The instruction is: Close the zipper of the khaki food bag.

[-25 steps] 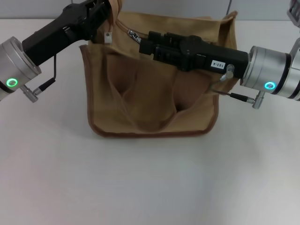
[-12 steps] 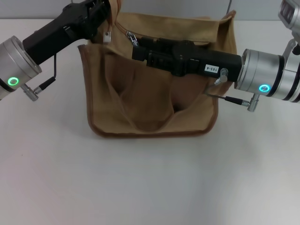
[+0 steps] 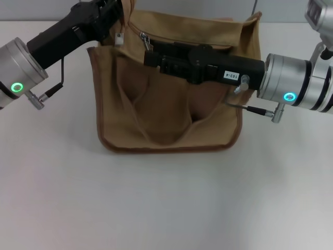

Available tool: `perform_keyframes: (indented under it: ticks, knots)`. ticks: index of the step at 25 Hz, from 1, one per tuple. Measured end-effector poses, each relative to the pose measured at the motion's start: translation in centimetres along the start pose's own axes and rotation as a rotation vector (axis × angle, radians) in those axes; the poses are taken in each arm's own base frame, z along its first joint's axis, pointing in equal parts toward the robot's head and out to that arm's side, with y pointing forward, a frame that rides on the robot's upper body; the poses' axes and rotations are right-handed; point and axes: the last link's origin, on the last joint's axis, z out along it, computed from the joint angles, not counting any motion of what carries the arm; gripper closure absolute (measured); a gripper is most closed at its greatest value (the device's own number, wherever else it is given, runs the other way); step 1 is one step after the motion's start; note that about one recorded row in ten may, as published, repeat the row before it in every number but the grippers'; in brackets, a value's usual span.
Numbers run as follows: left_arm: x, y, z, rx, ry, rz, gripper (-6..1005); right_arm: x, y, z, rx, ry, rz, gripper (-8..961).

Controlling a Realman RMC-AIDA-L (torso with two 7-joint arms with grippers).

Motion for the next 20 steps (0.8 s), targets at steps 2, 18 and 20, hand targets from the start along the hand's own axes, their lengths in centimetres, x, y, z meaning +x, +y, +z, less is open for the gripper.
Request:
perform_keyframes:
  ticks: [2, 18, 20]
  knots:
    - [0.0, -0.1, 0.1, 0.006, -0.003, 0.001, 972, 0.0, -0.1, 0.1, 0.006, 0.005, -0.001, 417]
    - [0.2, 0.0, 0.4, -0.005, 0.008, 0.001, 971, 0.1, -0.3, 1.5, 0.016, 0.07, 0.114, 417]
    - [0.3, 0.0, 0.5, -0.011, 0.011, 0.007, 971, -0.1, -0.3, 1.7, 0.012, 0.082, 0.108, 417]
